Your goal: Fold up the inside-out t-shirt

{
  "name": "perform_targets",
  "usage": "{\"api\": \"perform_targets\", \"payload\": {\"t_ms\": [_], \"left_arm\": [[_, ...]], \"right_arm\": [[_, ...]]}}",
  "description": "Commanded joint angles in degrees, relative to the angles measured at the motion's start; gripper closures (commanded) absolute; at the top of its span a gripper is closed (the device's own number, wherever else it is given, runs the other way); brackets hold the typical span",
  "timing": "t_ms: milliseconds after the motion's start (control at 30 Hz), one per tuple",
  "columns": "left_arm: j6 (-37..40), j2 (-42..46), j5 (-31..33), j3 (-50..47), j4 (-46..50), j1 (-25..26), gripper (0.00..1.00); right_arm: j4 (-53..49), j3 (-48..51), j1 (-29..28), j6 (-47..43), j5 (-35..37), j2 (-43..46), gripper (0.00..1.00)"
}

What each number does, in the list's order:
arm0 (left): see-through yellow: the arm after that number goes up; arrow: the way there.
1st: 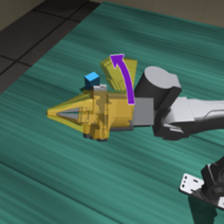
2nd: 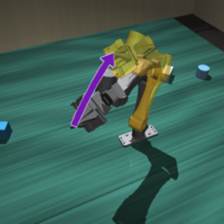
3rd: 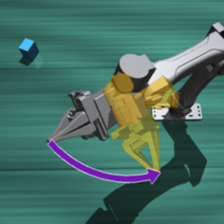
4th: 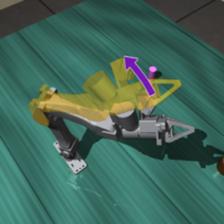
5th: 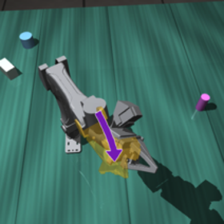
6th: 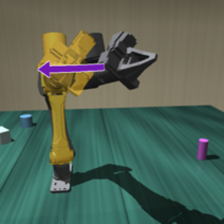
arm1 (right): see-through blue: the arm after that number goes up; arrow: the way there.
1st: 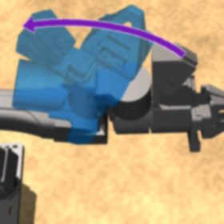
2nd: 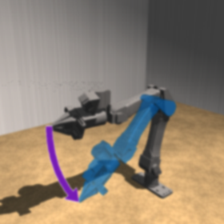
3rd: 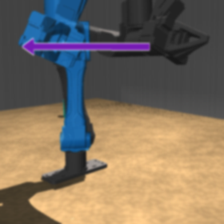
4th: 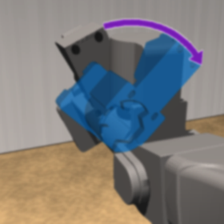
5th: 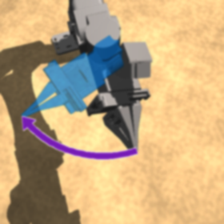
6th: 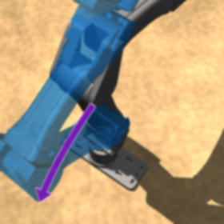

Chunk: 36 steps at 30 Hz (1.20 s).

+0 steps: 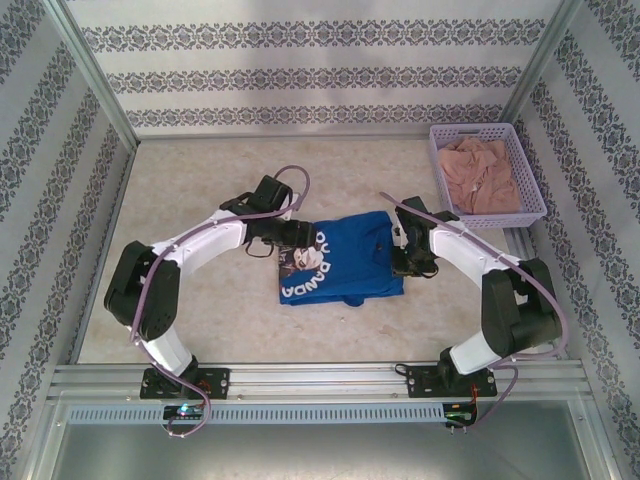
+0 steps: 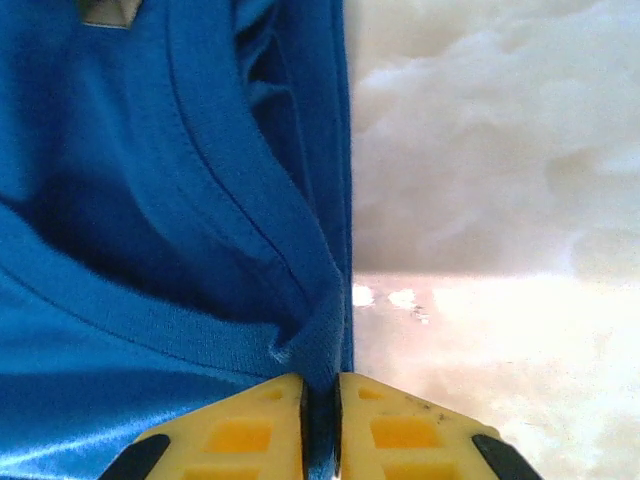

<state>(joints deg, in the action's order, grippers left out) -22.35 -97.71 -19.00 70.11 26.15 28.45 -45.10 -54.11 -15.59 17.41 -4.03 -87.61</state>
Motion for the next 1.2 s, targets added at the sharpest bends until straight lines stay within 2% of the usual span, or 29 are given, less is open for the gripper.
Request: {"api": "perform_targets", "payload": {"t_ms": [0,200,267,367,433,500,667,867,1067,1167], "left_arm": [[2.8,-2.2,0.9,3.3,0.9,0.3,0.25],[5.1,-7.3,4.4,8.6,3.4,0.2,0.25],[5.3,-9.5,6.1,10.8,5.0,-0.1,0.25],[4.9,-13.1,4.5,14.0,6.3,-1.0,0.26],[5.3,-15.4,0.9,16.2,7.0,-1.6,0.26],[5.4,-17.7,-1.8,18.4,8.5,-1.8,0.27],[3.2,-20.6,-3.3,18.2,9.4,-3.4,0.27],[1.0,-17.0,-2.2,9.3,7.1,-5.5,0.27],[-7.3,-3.1,-6.4,-11.7,-2.7,-4.8,0.27],[-12.0,4.7,-9.3,-20.9,-9.0,-1.1,0.26]], "right_arm": [[-2.0,-0.9,1.0,-0.8,5.2,-0.4,0.79],[-2.0,-3.6,-2.2,-0.8,7.6,2.9,0.63],[-1.4,-4.2,-4.2,-0.4,7.8,4.5,0.61],[3.1,-2.6,-5.8,2.9,0.8,6.1,0.61],[8.3,0.5,-5.9,6.8,-6.1,6.1,0.62],[12.2,3.1,-6.1,9.7,-10.0,4.9,0.62],[15.5,5.4,-5.1,10.9,-10.7,-0.1,0.62],[13.9,-1.7,-1.1,4.7,-6.5,-8.2,0.64],[9.4,-20.7,-1.0,-4.3,-3.5,-22.0,0.64],[7.3,-31.7,-2.3,-8.4,-4.3,-28.1,0.64]]}}
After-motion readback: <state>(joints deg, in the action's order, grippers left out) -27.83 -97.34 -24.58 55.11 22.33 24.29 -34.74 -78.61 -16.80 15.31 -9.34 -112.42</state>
